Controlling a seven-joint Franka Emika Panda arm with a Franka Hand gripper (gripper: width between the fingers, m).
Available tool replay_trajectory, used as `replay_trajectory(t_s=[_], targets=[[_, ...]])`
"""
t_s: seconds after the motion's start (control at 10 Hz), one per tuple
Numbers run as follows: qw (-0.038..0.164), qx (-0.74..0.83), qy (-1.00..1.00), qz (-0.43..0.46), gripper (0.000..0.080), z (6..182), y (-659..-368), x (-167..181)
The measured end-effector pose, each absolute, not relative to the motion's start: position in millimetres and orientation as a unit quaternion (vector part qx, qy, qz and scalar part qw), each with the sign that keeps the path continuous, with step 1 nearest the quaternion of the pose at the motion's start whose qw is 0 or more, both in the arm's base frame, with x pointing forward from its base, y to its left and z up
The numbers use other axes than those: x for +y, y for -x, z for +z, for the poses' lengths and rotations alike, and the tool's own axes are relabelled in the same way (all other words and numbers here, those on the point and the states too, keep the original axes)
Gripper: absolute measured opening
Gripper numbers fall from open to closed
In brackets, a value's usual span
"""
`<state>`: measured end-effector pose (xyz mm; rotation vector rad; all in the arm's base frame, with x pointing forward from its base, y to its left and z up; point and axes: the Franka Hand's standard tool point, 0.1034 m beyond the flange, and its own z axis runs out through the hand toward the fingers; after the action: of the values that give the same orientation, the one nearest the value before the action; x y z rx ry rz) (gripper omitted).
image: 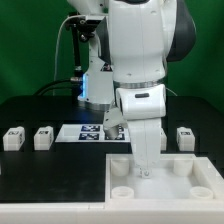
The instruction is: Assemble one leg
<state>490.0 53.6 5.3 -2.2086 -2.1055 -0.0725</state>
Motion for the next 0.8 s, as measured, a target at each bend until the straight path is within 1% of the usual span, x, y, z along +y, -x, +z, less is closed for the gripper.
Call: replay_trajectory(t_s=[0.1, 0.3, 0.4, 0.6, 0.7, 0.8], targets=[[0.044, -0.683, 0.729, -0.024, 0.0648, 6.8, -490, 55], [0.030, -0.653, 0.756, -0.030, 0.0648, 37.9, -482, 64], [0.026, -0.627, 0.778, -0.029, 0.0648, 49.5, -477, 73], [0.025, -0.568, 0.822, -0.028, 0.0648, 60.8, -466, 97], [0.024, -0.510, 0.859, -0.029, 0.0648, 71.9, -467, 112], [0.026, -0.446, 0.894, -0.036, 0.0648, 71.9, -459, 122]])
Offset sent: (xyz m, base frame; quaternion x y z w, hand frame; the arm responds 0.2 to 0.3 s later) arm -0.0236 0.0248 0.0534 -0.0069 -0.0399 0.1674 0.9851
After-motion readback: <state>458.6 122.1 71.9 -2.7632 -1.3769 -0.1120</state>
